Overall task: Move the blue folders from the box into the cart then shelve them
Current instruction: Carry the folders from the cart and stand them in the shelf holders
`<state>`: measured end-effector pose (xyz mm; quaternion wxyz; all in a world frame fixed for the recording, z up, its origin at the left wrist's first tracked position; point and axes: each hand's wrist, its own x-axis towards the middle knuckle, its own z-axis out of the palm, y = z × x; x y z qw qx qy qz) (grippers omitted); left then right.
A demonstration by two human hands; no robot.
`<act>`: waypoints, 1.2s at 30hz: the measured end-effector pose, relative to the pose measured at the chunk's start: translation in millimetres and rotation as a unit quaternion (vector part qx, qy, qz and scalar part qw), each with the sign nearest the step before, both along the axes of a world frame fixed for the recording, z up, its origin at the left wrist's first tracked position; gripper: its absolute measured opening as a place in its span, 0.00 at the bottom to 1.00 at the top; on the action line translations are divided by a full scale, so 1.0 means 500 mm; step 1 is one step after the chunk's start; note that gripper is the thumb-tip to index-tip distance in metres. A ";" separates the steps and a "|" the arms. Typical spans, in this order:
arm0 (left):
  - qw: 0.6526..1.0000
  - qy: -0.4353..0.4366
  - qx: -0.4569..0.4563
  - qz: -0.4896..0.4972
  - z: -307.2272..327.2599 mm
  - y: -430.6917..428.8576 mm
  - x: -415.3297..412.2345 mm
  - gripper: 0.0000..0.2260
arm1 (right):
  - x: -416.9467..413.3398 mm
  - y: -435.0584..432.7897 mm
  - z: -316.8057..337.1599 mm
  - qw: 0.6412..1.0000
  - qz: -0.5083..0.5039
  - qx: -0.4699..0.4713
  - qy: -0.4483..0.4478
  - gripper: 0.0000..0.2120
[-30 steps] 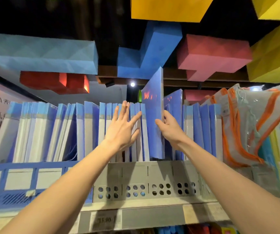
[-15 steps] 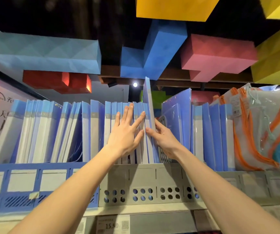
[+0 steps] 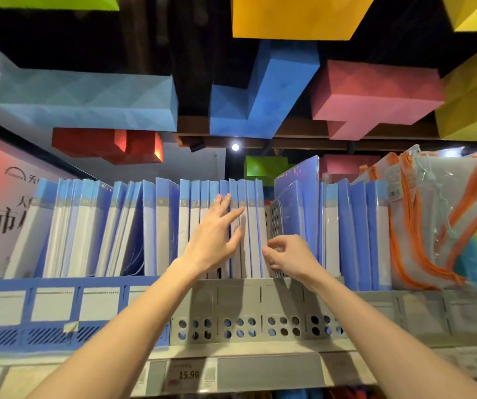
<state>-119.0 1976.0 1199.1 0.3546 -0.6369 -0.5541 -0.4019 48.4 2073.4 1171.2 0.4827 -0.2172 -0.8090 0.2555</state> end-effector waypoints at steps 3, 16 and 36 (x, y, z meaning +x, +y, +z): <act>0.991 -0.099 0.058 -0.071 -0.021 -0.046 0.025 0.17 | 0.000 -0.041 -0.008 0.992 -0.073 0.018 0.104 0.12; 0.927 -0.344 0.113 -0.101 -0.111 -0.278 0.000 0.10 | -0.133 -0.264 -0.075 0.956 0.110 0.037 0.271 0.09; 0.864 -0.434 0.167 -0.194 -0.290 -0.747 -0.380 0.08 | -0.523 -0.726 -0.228 0.955 0.190 -0.014 0.227 0.06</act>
